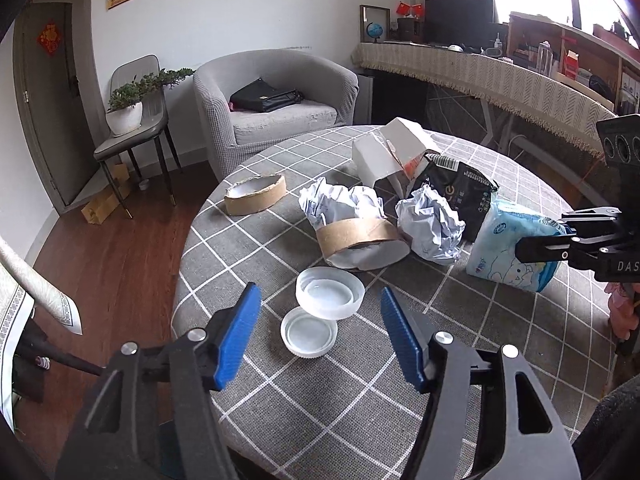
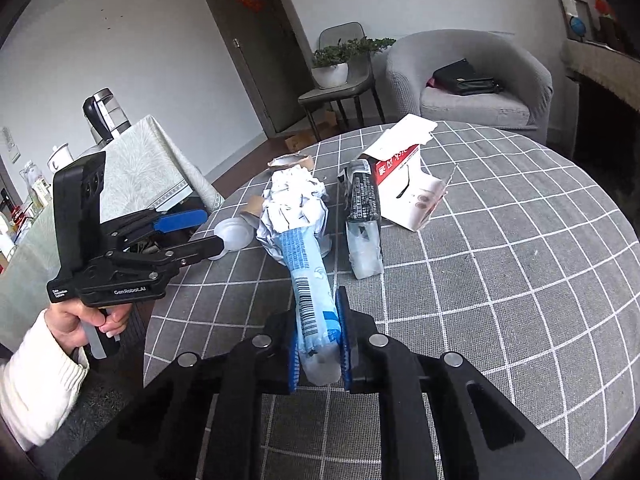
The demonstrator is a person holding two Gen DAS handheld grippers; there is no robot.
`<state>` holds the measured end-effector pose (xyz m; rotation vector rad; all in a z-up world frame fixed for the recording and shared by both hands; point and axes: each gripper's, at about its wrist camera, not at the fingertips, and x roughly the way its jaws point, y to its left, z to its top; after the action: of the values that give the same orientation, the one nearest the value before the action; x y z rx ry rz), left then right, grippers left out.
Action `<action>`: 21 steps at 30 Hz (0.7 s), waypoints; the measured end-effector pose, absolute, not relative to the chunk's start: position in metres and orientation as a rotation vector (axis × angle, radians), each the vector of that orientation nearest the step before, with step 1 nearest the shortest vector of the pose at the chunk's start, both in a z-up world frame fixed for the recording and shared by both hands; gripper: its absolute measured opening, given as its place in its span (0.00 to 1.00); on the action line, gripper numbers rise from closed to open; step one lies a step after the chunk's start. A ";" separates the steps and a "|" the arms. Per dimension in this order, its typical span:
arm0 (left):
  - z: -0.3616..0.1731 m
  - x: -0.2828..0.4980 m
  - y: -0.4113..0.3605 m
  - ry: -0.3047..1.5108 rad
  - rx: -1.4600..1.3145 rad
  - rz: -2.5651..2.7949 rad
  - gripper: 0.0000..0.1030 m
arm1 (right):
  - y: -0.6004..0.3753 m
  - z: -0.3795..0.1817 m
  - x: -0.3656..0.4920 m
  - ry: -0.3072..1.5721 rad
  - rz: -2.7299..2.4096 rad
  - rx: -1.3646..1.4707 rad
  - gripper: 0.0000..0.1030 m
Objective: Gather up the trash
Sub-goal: 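Grasp the blue wet-wipe pack with the right tool while the left tool grasps a white plastic lid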
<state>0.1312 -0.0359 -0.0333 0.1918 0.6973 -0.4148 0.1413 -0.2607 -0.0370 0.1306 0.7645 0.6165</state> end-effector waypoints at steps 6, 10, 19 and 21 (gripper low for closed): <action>-0.039 0.138 -0.044 0.725 0.215 -0.433 0.58 | -0.262 -0.022 0.141 0.731 0.661 0.161 0.15; -0.040 0.143 -0.047 0.730 0.214 -0.435 0.53 | -0.261 -0.016 0.142 0.717 0.681 0.166 0.15; -0.043 0.149 -0.046 0.739 0.181 -0.427 0.41 | -0.255 -0.009 0.148 0.709 0.681 0.149 0.15; -0.039 0.147 -0.043 0.727 0.179 -0.421 0.41 | -0.252 -0.006 0.147 0.704 0.685 0.145 0.15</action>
<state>0.1468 -0.0435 -0.0395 0.1790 0.7273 -0.4208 0.1473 -0.2517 -0.0061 0.1453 0.7041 0.6848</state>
